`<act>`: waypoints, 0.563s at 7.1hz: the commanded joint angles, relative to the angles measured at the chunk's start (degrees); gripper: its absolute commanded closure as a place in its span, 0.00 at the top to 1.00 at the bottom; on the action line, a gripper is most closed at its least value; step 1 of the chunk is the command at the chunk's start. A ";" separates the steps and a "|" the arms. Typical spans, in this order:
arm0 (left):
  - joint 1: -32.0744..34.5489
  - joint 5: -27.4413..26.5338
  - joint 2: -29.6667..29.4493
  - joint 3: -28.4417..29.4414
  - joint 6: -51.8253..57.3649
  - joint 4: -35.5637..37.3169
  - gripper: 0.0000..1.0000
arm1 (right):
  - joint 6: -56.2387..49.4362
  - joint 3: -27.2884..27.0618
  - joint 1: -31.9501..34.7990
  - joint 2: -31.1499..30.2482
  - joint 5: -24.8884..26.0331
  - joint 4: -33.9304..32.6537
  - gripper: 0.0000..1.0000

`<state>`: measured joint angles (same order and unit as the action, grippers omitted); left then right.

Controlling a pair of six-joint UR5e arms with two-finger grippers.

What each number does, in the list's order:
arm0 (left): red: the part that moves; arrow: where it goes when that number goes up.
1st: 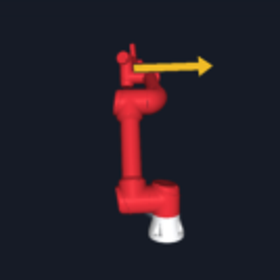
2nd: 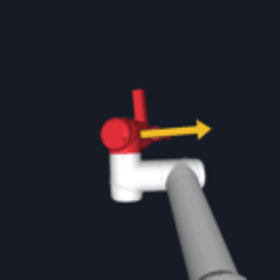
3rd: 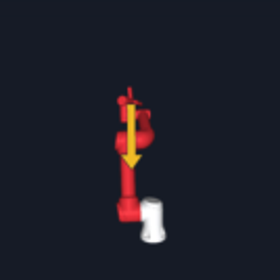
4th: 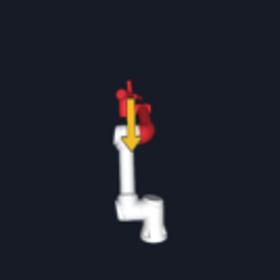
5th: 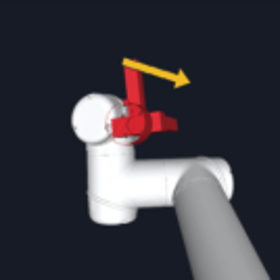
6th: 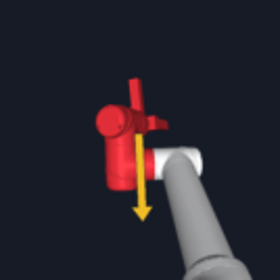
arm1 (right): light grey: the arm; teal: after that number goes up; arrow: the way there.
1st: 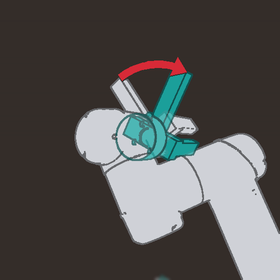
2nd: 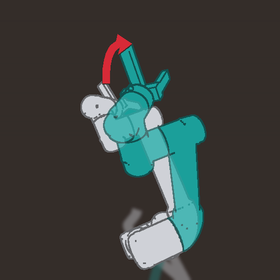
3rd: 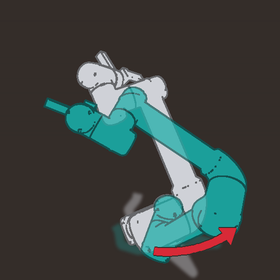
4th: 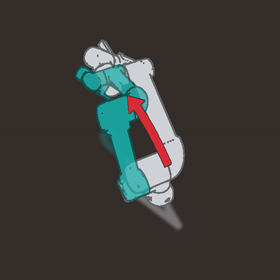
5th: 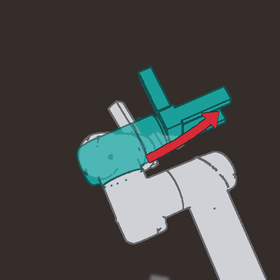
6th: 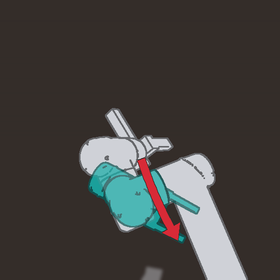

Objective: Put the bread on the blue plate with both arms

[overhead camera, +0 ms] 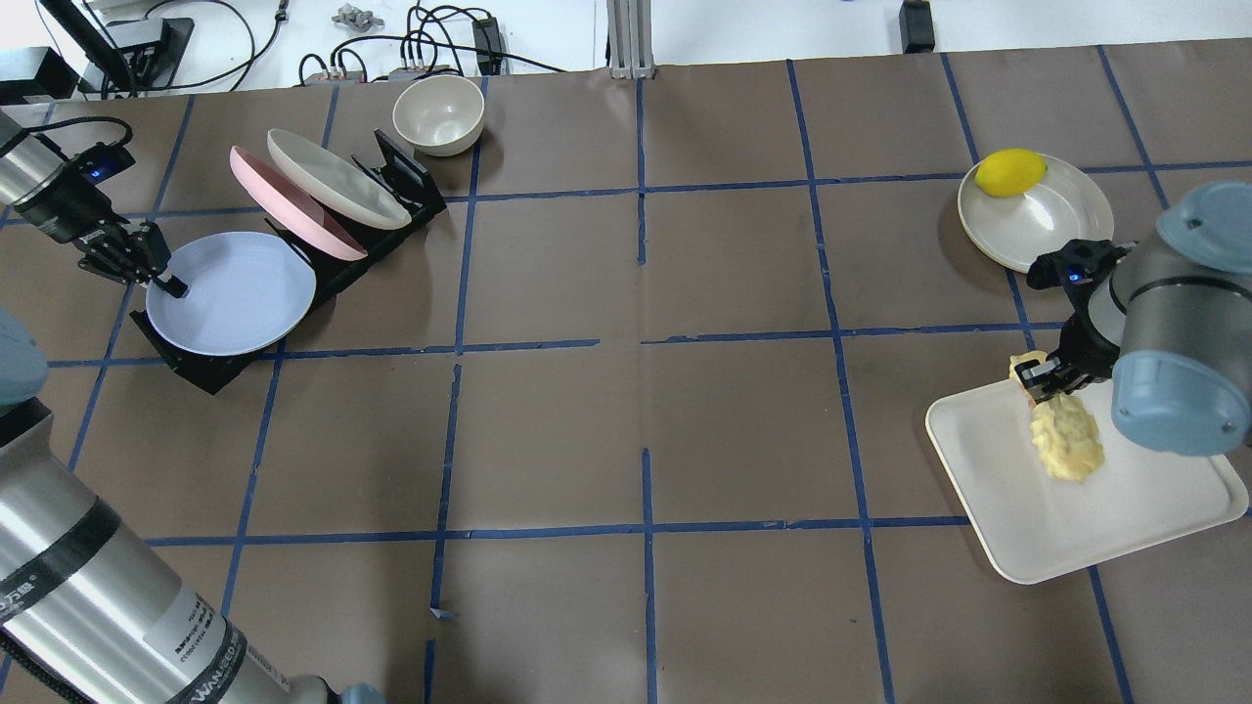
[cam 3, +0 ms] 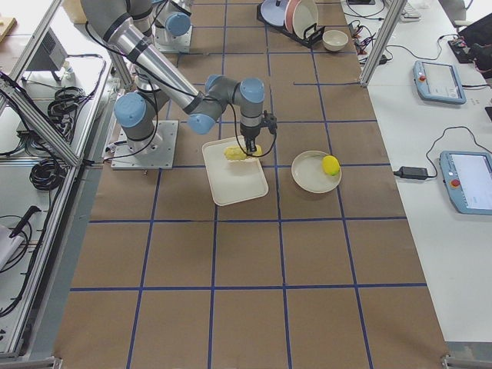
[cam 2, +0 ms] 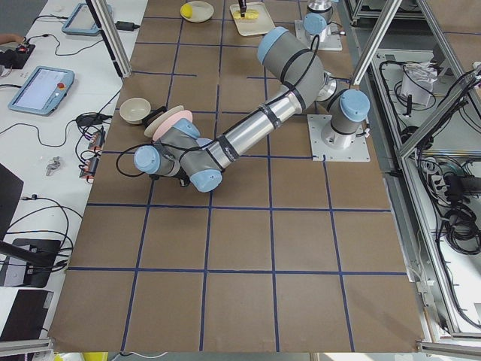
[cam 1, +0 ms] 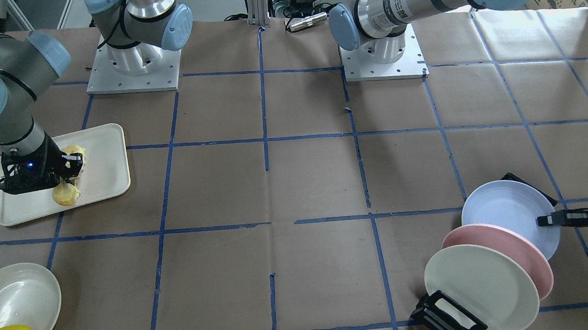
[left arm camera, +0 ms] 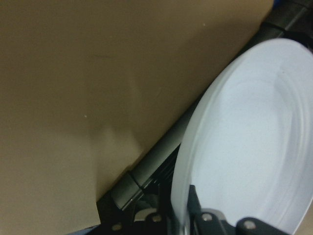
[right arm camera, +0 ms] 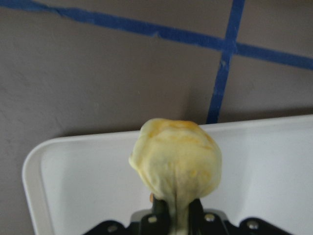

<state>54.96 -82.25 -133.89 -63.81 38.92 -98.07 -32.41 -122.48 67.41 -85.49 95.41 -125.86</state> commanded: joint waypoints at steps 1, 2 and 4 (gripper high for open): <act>-0.11 -1.60 3.79 -0.52 1.07 -0.54 0.11 | 12.92 13.53 8.49 -3.80 0.66 23.64 0.10; -0.29 -1.94 5.29 -1.83 2.81 -1.59 0.07 | 19.68 16.97 12.61 -5.81 0.22 30.69 0.07; -0.55 -6.07 8.44 -2.28 4.06 -3.78 0.05 | 24.23 18.42 17.65 -9.34 -4.07 33.82 0.11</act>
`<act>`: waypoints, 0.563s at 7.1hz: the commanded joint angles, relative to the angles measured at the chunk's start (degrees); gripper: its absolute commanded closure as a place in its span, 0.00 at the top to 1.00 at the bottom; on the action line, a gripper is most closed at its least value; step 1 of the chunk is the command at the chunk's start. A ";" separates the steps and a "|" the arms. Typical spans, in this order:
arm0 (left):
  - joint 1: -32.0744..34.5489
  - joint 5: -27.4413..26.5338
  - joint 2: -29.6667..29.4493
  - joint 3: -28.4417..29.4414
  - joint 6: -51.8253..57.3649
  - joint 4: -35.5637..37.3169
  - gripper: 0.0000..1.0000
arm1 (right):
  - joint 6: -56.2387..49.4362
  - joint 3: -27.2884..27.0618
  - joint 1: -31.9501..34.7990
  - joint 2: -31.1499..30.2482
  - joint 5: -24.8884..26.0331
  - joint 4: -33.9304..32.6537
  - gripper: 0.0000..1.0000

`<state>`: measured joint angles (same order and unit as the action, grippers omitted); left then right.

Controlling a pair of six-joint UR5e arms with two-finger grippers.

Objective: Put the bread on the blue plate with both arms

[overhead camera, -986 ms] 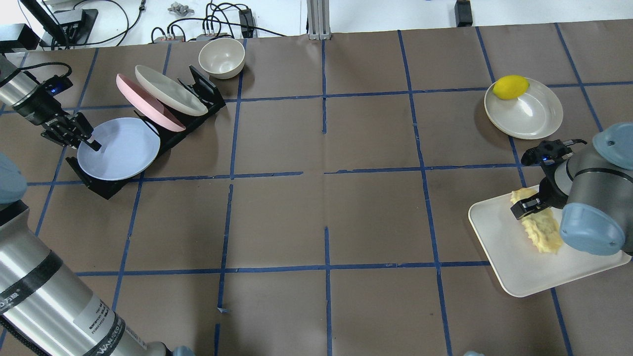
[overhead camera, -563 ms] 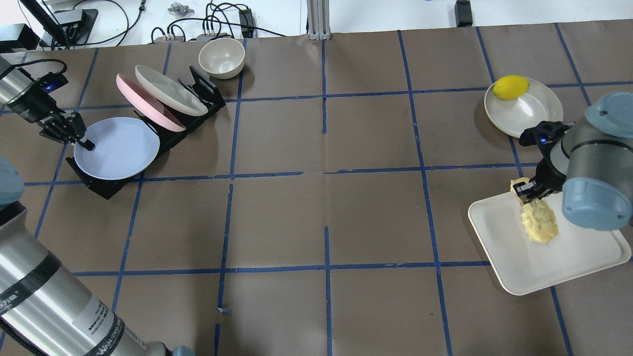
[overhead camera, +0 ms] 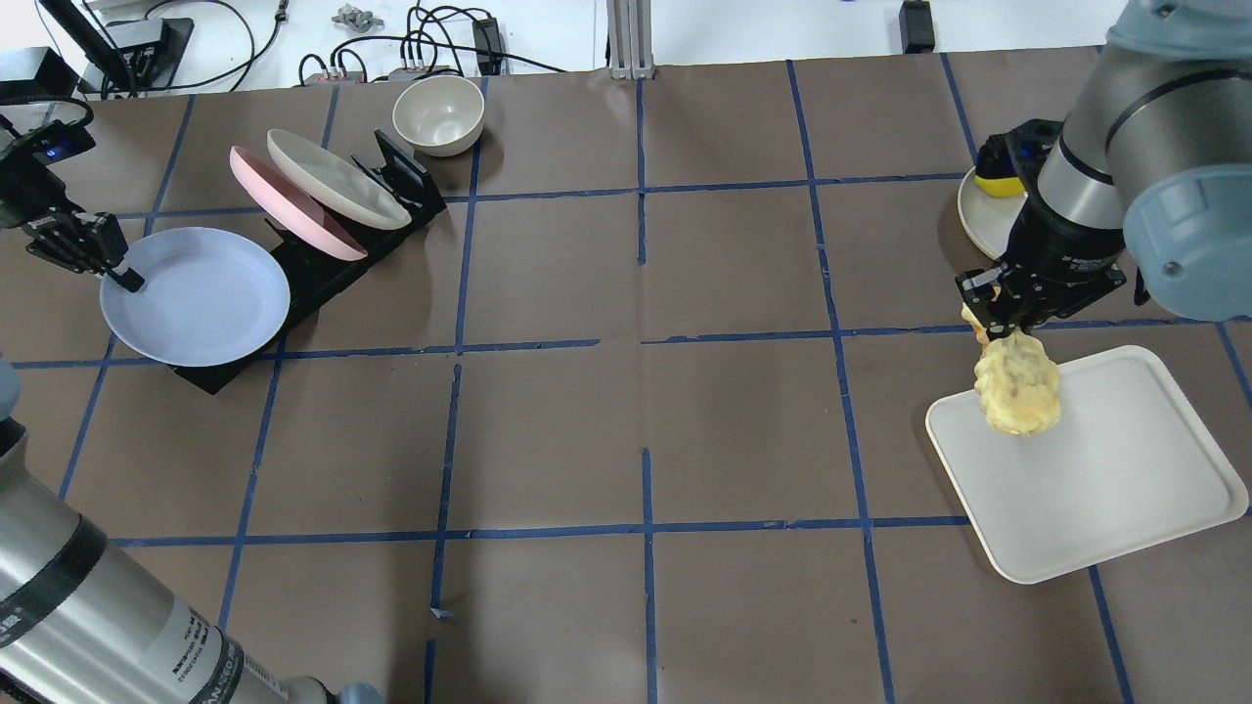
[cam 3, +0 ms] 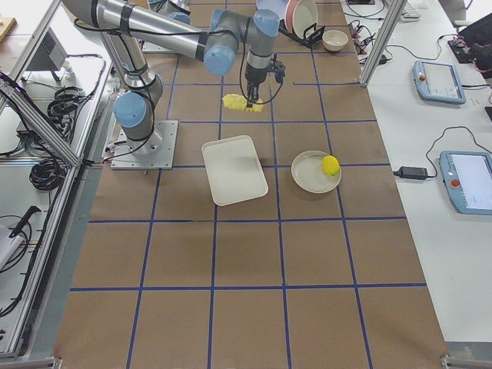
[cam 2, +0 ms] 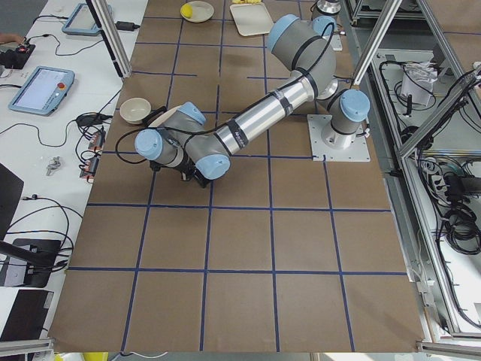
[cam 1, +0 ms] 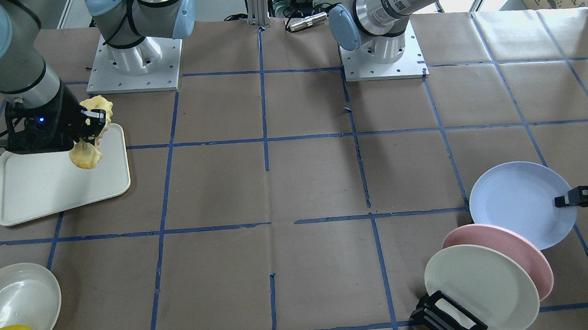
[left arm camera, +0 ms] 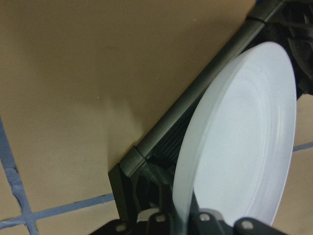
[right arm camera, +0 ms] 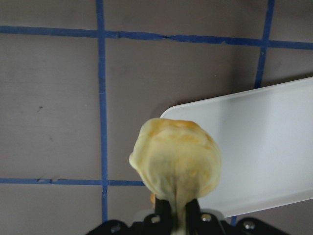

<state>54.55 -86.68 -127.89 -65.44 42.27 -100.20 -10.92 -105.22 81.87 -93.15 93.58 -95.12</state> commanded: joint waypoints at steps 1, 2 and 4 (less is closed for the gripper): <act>0.20 -1.83 6.30 -1.79 0.62 -5.06 0.05 | 2.75 1.94 4.60 -1.94 -2.87 10.49 0.17; 0.81 -1.83 10.87 -4.58 0.27 -6.14 0.05 | 3.62 2.56 5.05 -1.77 -6.19 10.48 0.15; 3.79 -0.61 19.22 -14.92 -5.57 -5.71 0.05 | 9.07 3.26 5.84 -1.51 -8.25 6.82 0.13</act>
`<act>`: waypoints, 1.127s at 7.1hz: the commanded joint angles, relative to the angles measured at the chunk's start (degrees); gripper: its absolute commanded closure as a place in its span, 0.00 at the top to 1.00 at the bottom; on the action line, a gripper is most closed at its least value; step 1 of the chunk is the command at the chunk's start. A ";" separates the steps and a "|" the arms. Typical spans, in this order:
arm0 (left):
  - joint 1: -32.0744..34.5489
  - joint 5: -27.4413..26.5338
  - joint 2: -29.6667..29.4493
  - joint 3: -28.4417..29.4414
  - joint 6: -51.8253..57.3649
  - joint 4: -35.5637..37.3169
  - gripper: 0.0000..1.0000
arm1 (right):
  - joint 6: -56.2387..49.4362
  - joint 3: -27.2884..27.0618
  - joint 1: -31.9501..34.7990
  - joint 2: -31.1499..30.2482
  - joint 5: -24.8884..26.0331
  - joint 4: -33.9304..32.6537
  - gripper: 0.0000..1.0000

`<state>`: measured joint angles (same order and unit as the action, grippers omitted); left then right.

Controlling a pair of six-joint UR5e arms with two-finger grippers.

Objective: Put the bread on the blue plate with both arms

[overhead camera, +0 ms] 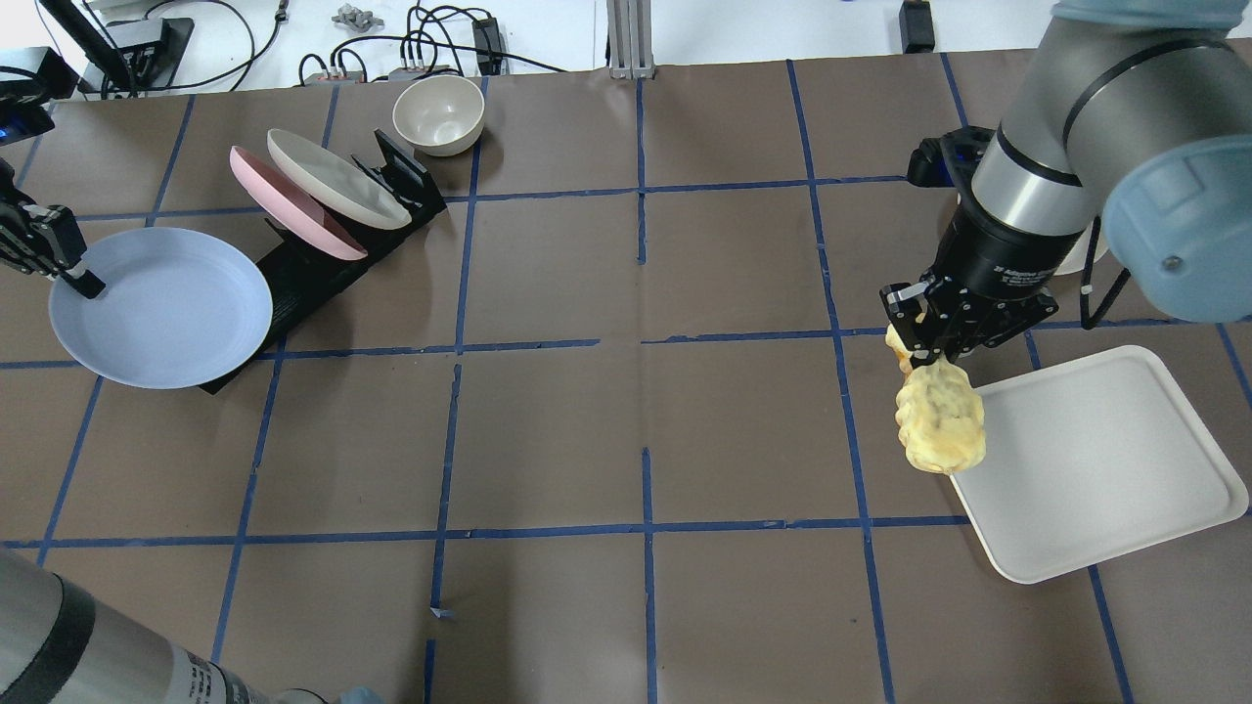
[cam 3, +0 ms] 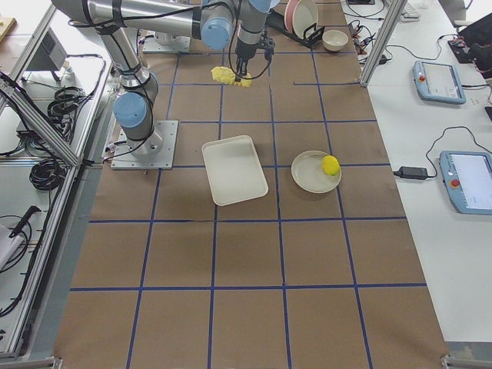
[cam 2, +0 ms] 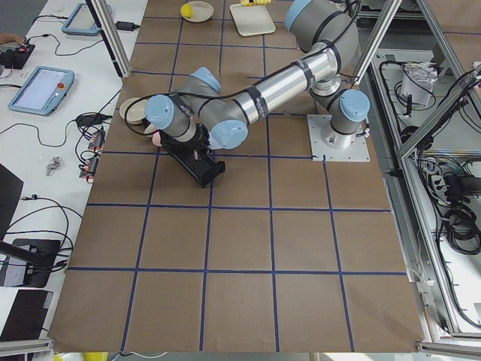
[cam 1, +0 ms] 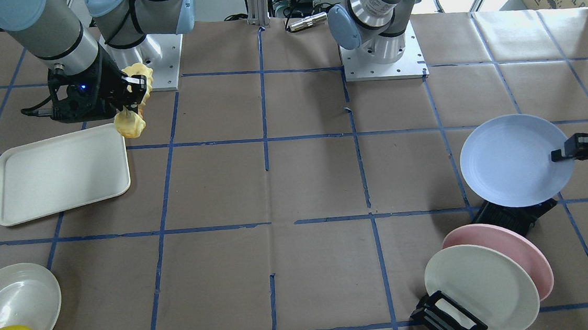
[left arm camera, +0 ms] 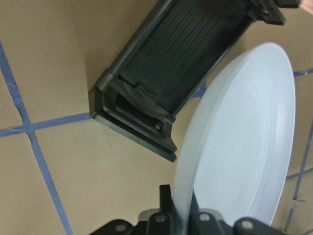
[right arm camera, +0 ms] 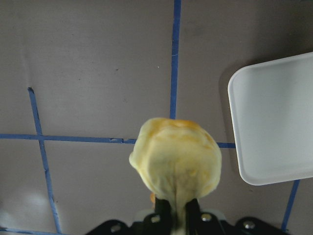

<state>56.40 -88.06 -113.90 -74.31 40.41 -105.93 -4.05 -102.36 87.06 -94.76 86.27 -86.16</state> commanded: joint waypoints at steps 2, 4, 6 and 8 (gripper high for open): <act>12.72 5.68 14.02 -14.69 -15.47 0.55 0.05 | 2.12 0.93 2.67 0.02 1.42 -4.26 0.12; 25.45 9.73 14.68 -19.37 -28.86 9.45 0.05 | 1.42 1.03 3.82 0.10 1.97 -4.54 0.12; 33.14 18.06 9.79 -21.83 -32.83 24.29 0.05 | -1.12 1.03 3.82 0.19 2.23 -5.94 0.12; 37.80 24.06 1.35 -22.10 -35.84 34.96 0.06 | -2.54 0.76 3.82 0.28 2.24 -6.21 0.12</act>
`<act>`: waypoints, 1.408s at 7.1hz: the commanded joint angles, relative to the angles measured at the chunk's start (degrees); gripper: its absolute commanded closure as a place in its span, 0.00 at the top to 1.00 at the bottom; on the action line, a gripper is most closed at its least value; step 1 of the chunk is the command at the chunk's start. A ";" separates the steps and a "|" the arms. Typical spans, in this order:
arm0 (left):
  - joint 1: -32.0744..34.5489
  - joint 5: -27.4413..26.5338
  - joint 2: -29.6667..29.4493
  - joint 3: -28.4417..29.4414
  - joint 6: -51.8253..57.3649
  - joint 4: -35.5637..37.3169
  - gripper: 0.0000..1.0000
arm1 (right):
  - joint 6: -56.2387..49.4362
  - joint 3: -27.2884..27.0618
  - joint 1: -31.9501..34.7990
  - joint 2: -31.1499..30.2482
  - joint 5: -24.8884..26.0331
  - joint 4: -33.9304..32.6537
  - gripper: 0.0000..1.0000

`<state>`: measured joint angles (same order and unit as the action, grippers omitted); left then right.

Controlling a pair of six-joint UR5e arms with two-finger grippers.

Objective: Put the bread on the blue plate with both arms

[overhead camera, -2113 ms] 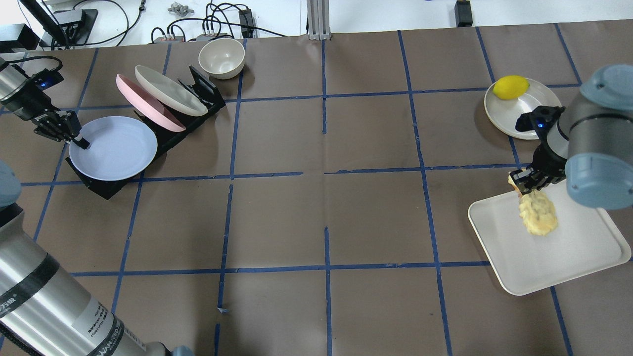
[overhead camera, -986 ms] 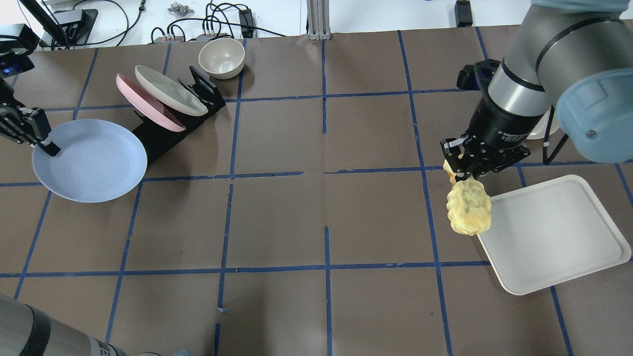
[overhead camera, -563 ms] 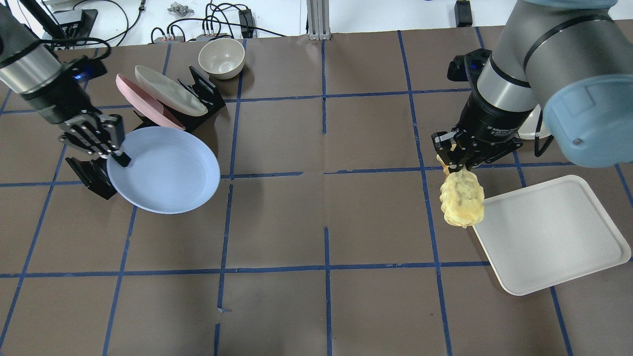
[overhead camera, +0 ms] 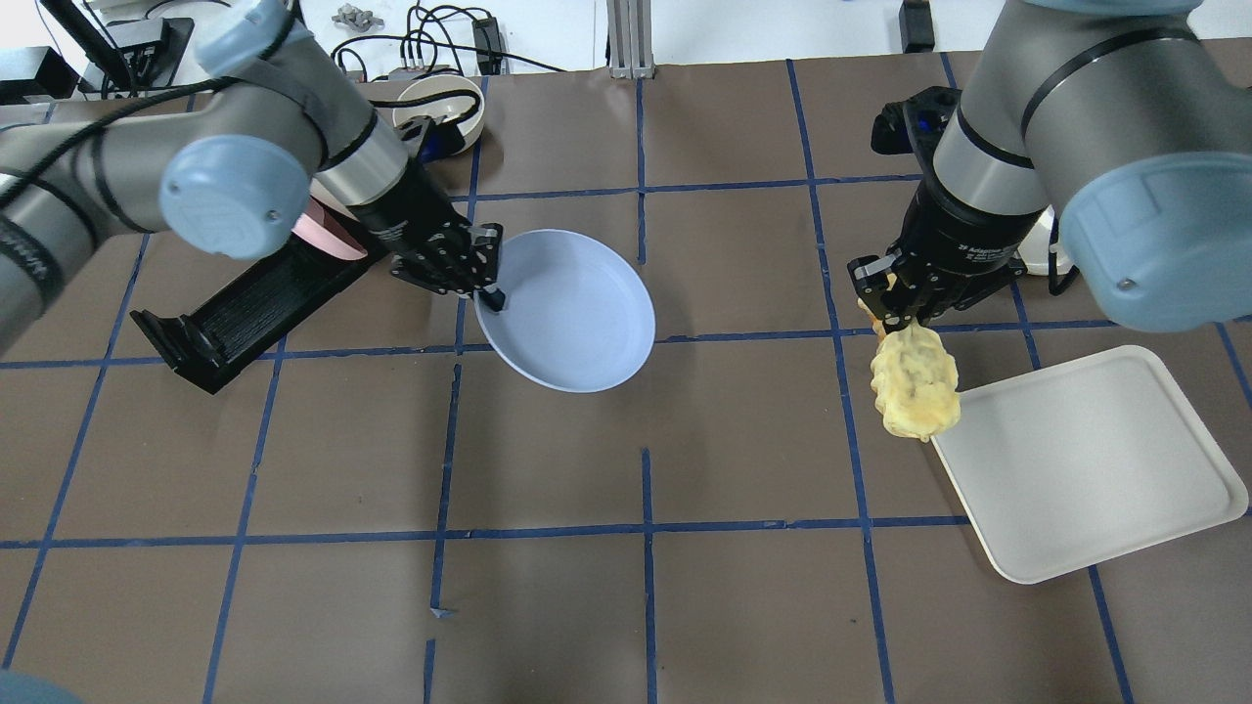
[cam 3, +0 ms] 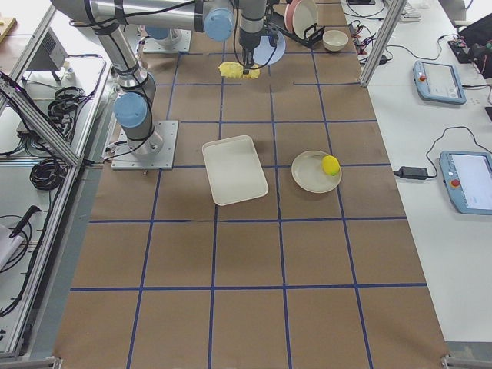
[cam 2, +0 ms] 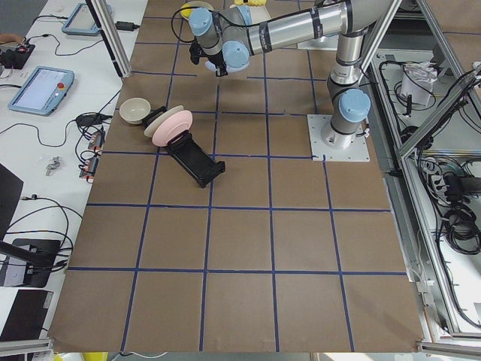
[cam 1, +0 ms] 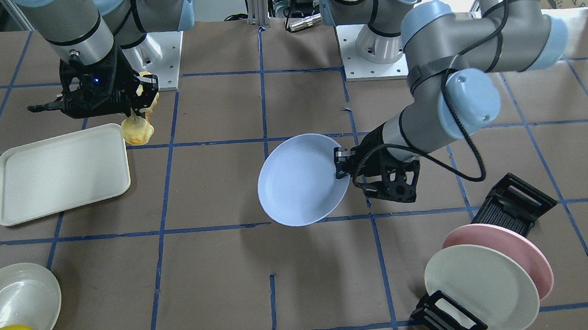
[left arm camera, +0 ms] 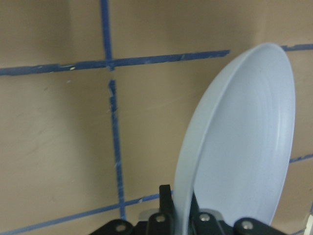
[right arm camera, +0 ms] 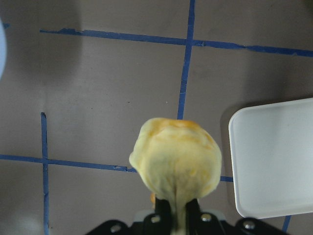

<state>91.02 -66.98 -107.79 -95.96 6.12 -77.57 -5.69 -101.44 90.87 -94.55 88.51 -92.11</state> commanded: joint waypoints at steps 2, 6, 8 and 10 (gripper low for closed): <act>4.95 3.09 -7.43 -1.68 -2.59 9.88 0.06 | -0.99 -0.77 0.01 0.16 0.00 -0.26 0.13; 4.78 3.00 -6.31 -4.06 -5.48 14.02 1.00 | -0.64 -0.86 0.71 2.85 -0.79 -2.26 0.13; 3.38 -1.53 -3.76 -3.18 -6.20 13.41 1.00 | 3.20 1.07 10.85 10.40 -0.70 -11.27 0.13; -0.12 -12.07 4.12 -3.01 -5.42 8.35 1.00 | 4.72 4.48 12.66 22.24 -1.05 -20.96 0.13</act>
<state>93.11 -73.06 -108.26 -99.18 0.30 -65.84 -1.80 -99.13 101.97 -79.52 87.60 -107.36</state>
